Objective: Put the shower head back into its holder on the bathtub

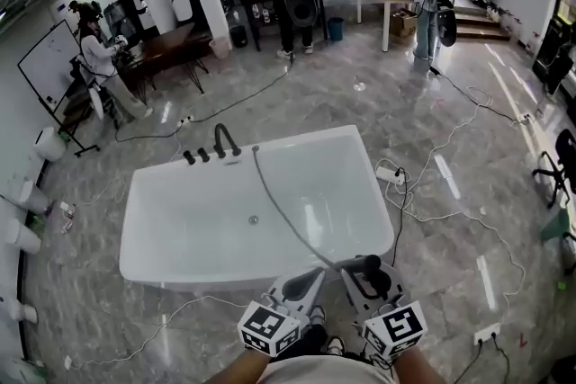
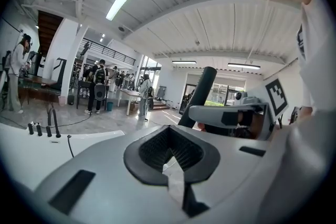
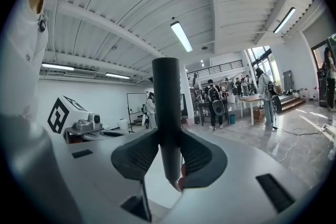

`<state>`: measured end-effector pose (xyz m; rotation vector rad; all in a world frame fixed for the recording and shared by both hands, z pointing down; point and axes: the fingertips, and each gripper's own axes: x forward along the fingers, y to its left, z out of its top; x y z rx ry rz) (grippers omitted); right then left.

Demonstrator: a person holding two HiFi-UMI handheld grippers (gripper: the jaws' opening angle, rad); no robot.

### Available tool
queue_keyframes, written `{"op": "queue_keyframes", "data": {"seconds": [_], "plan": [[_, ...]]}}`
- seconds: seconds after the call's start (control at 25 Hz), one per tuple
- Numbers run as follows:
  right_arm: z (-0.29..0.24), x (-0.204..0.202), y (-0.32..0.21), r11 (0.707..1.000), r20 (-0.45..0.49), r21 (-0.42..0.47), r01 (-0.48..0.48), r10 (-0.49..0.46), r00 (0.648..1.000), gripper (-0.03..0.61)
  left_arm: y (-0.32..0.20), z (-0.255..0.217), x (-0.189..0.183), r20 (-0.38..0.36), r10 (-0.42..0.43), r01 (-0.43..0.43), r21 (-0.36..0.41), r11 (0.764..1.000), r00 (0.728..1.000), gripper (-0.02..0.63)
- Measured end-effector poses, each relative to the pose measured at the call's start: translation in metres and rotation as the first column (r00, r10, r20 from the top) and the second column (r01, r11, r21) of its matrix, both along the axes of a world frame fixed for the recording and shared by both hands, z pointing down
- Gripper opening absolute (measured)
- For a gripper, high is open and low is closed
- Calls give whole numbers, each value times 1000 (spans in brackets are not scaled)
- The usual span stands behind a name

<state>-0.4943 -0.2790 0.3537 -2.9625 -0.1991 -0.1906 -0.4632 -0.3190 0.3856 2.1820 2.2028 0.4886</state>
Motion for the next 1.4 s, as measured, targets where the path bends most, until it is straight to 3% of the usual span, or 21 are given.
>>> {"op": "queue_keyframes", "data": {"seconds": [0.4,0.76,1.16,1.4], "plan": [[1,51,50,994,-9,59,-97,97,995,137,49,6,57,1,96,-96,-9,995,995,5],[-4,61,85,986,-14,58,-159,160,987,137,84,7,65,6,170,-170,-26,985,985,5],[0,54,139,992,-40,67,-106,109,993,137,128,13,61,-14,104,-104,-11,995,995,5],[-2,41,198,996,-57,75,-52,56,997,137,180,11,45,-29,47,-47,-9,999,998,5]]}}
